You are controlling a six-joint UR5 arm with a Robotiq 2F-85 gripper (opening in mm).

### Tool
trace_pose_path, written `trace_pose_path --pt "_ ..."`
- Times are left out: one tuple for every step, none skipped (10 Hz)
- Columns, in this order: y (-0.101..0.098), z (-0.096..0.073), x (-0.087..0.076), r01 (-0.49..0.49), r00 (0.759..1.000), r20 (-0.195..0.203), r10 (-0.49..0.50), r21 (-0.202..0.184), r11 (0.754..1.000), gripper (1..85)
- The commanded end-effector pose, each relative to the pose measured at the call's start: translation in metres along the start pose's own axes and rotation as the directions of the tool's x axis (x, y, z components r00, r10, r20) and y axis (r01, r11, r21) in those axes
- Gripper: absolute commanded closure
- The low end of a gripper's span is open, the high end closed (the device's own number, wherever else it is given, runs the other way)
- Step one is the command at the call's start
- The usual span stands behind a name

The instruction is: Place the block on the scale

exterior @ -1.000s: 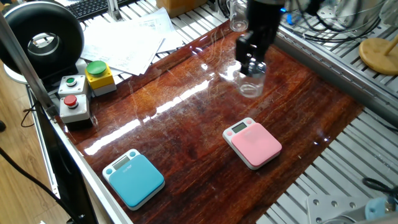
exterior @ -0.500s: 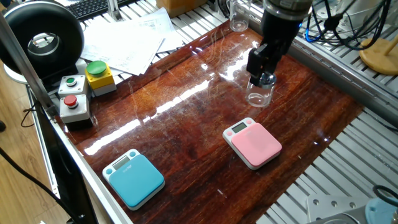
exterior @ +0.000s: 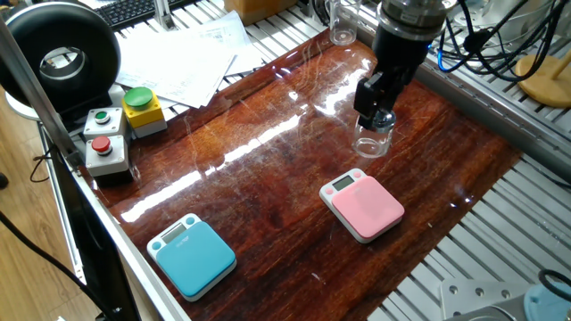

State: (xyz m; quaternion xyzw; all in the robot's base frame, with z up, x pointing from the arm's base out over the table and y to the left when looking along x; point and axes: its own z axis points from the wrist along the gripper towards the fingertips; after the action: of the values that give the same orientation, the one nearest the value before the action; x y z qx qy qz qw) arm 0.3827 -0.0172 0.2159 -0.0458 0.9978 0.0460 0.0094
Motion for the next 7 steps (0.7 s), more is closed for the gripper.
trace_pose_path --pt "0.002 0.0 -0.005 -0.025 0.999 0.02 0.026 -0.005 1.0 83.0" --pt "0.005 0.005 -0.003 -0.041 0.998 0.041 0.04 0.003 0.999 83.7" --pt "0.01 0.01 0.001 -0.05 0.998 0.05 0.049 0.011 0.999 84.7" --pt "0.013 0.013 0.005 -0.053 0.997 0.051 0.052 0.005 0.999 84.7" --pt "0.014 0.017 0.009 -0.038 0.998 0.056 0.038 -0.012 0.999 84.7" --pt "0.014 0.017 0.011 -0.03 0.998 0.058 0.031 -0.02 0.999 84.7" --pt "0.016 0.019 0.013 -0.027 0.998 0.058 0.028 -0.022 0.999 84.7"
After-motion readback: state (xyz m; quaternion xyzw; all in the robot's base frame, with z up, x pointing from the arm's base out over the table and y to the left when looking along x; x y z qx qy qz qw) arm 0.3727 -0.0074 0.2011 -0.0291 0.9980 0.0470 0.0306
